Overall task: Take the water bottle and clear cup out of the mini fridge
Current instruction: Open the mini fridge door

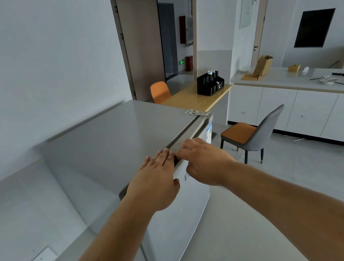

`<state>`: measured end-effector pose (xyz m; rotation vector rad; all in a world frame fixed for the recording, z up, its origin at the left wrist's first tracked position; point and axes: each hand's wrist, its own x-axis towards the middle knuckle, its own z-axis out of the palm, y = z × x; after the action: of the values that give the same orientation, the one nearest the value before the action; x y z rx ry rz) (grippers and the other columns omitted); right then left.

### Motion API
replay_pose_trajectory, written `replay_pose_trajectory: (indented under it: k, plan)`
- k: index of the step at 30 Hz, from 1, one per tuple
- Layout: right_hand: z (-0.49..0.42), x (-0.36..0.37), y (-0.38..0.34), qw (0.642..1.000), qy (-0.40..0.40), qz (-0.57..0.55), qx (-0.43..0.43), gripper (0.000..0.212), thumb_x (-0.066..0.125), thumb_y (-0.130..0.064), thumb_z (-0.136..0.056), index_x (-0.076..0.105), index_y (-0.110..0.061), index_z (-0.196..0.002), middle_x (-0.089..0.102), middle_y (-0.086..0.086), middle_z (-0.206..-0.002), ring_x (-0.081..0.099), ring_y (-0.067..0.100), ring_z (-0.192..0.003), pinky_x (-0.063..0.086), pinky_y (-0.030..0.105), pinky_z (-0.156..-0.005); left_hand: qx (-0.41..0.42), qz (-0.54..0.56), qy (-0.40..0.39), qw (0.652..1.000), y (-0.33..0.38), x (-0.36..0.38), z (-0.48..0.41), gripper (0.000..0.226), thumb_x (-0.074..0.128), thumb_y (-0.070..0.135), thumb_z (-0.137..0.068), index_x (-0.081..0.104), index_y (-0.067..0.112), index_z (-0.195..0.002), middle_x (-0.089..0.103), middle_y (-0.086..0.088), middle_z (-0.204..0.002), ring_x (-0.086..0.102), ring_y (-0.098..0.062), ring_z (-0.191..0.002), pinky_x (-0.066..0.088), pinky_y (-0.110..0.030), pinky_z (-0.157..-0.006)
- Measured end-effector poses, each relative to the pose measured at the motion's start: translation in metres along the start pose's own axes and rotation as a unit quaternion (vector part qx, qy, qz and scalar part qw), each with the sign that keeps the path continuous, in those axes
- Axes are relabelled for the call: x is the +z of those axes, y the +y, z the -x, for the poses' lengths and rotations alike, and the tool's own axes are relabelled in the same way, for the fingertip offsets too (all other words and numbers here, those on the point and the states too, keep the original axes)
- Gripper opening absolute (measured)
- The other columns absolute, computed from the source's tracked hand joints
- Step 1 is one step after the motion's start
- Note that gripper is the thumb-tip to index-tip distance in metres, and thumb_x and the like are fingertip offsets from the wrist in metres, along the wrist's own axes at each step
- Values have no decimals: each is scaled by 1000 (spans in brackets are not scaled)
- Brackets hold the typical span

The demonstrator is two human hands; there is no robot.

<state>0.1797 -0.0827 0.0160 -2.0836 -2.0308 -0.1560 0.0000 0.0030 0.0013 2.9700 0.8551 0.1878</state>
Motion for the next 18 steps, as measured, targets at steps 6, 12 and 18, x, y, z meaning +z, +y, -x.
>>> replay_pose_trajectory:
  k: [6,12,18]
  plan:
    - [5,-1,8,1000,11,-2,-8,34,51,-17,-96,60,-32,-125,49,-9,-114,43,14,-113,48,35,-96,-5,98,-11,995,14,-8,0,71,45,35,-103,16,22,-168,13,3,-176,18,-16,-159,20,-33,-124]
    - [26,-11,30,1000,21,-12,-1,36,47,-12,-94,67,-32,-117,55,-12,-105,45,9,-103,50,32,-89,-8,131,-38,991,43,-3,-2,90,50,59,-88,12,34,-166,7,15,-175,18,-14,-158,32,-39,-119]
    - [54,-25,49,1000,22,-5,18,33,44,-15,-96,70,-31,-111,59,-13,-105,49,10,-108,49,33,-90,17,154,-80,985,64,-2,-19,93,42,83,-83,11,45,-162,8,23,-172,15,-15,-158,26,-47,-123]
